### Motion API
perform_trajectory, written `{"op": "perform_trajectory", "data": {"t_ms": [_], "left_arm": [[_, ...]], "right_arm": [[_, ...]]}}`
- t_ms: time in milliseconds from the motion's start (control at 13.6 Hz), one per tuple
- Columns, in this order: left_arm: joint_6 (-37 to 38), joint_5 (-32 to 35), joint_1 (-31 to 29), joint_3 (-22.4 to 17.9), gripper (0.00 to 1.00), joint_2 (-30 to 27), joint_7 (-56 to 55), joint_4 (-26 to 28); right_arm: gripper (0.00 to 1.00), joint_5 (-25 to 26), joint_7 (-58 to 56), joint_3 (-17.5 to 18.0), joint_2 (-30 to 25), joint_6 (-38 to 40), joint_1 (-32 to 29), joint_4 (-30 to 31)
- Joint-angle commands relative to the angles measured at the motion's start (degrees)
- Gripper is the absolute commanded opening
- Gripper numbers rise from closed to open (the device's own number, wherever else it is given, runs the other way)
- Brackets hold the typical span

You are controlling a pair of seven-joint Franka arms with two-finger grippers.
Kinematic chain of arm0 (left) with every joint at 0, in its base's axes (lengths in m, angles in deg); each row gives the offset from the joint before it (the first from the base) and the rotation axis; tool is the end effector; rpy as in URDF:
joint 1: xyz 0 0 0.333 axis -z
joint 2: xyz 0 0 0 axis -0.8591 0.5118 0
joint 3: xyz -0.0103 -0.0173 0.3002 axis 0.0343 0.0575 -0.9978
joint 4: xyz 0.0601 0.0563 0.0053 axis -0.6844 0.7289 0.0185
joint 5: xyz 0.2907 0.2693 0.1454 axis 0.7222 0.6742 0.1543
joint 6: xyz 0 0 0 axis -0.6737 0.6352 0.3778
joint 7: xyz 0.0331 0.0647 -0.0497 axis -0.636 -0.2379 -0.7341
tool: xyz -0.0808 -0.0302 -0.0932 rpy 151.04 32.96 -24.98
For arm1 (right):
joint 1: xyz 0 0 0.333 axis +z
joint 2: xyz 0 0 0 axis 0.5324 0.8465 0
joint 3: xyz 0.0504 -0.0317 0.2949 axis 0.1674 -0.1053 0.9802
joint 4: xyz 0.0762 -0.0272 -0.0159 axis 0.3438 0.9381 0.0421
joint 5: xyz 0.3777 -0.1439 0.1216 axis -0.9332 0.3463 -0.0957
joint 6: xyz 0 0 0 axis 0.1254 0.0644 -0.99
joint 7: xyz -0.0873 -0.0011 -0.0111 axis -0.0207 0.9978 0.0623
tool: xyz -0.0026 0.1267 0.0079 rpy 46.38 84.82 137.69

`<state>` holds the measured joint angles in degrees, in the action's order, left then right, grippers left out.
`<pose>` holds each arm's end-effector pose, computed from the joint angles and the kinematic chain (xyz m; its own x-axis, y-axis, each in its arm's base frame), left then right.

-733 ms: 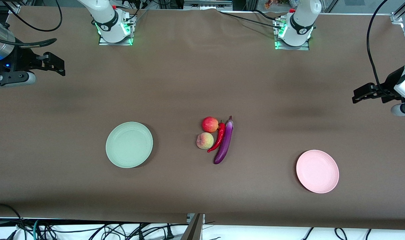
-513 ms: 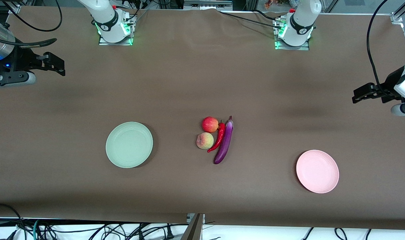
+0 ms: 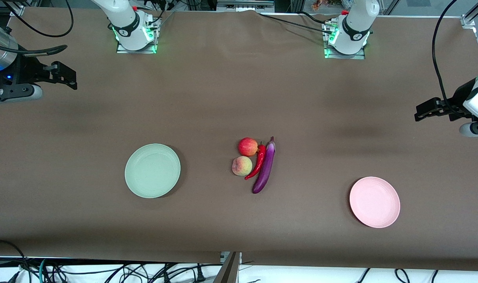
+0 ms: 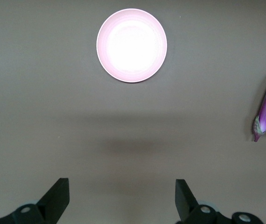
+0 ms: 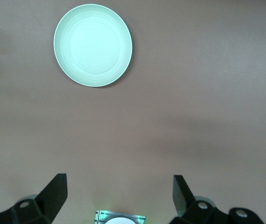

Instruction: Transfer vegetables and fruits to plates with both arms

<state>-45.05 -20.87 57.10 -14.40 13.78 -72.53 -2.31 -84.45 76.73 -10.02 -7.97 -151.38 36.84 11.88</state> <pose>0.6280 0.0077 0.5464 0.9960 0.0429 -0.0787 0.0424 -0.9991 -0.0071 0.5823 0.0653 0.5847 0.9819 0.1542 -0.1100 0.1581 -0.9870 0.0284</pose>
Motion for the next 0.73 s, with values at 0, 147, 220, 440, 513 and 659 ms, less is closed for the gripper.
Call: {"op": "perform_trajectory", "data": {"t_ms": [0, 147, 220, 440, 513, 659], "left_arm": [[1.3, 1.0, 0.0, 0.3, 1.0, 1.5, 0.8, -1.2], [1.4, 0.7, -0.3, 0.3, 1.0, 3.6, 1.2, -1.4], [1.4, 0.6, -0.3, 0.3, 1.0, 4.6, 1.3, -1.4], [0.6, -0.5, 0.6, 0.5, 1.0, 7.4, 1.0, -1.7], [0.4, -2.4, 1.0, 0.7, 1.0, 9.2, 0.4, -1.9], [-6.6, -6.1, 4.0, 0.6, 1.0, 12.8, 0.1, -1.9]], "right_arm": [[1.0, -0.9, 0.4, 0.2, -0.4, 0.0, 0.0, -0.4], [1.0, -0.9, 0.4, 0.2, -0.4, 0.0, 0.1, -0.4], [1.0, -0.9, 0.3, 0.2, -0.4, -0.1, 0.1, -0.4], [1.0, -1.0, 0.3, 0.3, -0.4, 0.1, 0.1, -0.4], [1.0, -1.0, 0.3, 0.2, -0.4, 0.3, 0.1, -0.4], [1.0, -1.0, 0.3, 0.0, -0.4, 0.4, 0.1, -0.4]]}}
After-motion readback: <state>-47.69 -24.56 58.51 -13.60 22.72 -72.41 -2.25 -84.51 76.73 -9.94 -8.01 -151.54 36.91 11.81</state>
